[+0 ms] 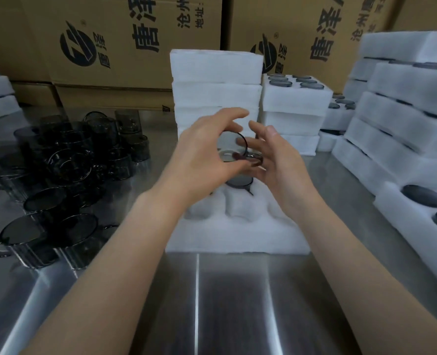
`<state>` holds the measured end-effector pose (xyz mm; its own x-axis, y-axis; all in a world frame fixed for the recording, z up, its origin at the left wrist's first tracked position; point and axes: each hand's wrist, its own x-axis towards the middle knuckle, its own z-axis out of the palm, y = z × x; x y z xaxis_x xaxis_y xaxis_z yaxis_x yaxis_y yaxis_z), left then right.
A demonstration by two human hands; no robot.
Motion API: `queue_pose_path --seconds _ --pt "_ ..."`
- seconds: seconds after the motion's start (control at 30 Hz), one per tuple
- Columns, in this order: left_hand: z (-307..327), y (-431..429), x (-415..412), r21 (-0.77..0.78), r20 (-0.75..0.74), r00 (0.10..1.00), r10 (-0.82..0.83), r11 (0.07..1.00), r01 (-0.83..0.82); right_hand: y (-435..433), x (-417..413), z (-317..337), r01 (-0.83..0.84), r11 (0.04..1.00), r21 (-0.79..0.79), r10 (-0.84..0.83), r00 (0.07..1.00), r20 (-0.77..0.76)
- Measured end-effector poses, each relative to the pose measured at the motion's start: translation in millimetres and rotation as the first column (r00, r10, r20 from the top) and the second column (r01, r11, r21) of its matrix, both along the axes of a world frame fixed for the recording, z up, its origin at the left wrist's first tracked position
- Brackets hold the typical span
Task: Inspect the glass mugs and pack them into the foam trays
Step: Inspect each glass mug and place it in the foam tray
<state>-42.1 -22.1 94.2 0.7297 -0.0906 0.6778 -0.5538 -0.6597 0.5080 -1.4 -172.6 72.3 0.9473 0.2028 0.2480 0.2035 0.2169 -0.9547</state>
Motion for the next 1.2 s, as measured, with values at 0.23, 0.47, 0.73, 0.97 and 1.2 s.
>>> queue_pose_path --seconds 0.23,0.47,0.73,0.97,1.2 --pt "-26 -7 11 -0.214 -0.045 0.995 -0.093 0.973 0.081 -7 0 -2 -0.103 0.993 0.065 0.105 0.994 -0.038" --pt "-31 -7 15 -0.311 -0.126 0.979 -0.159 0.944 0.113 -7 0 0 -0.116 0.976 0.183 0.135 0.986 -0.099" --pt "-33 -7 12 -0.228 -0.116 0.961 -0.25 0.949 0.219 -4 2 -3 -0.026 0.995 0.097 0.037 0.994 -0.105" --pt "-33 -8 10 -0.207 -0.104 0.952 -0.288 0.943 0.262 1 -1 -8 0.051 0.994 -0.095 -0.043 0.995 0.088" --pt "-33 -5 12 -0.327 -0.121 0.949 -0.291 0.914 0.239 -2 -2 -8 -0.009 0.989 -0.15 0.04 0.979 0.199"
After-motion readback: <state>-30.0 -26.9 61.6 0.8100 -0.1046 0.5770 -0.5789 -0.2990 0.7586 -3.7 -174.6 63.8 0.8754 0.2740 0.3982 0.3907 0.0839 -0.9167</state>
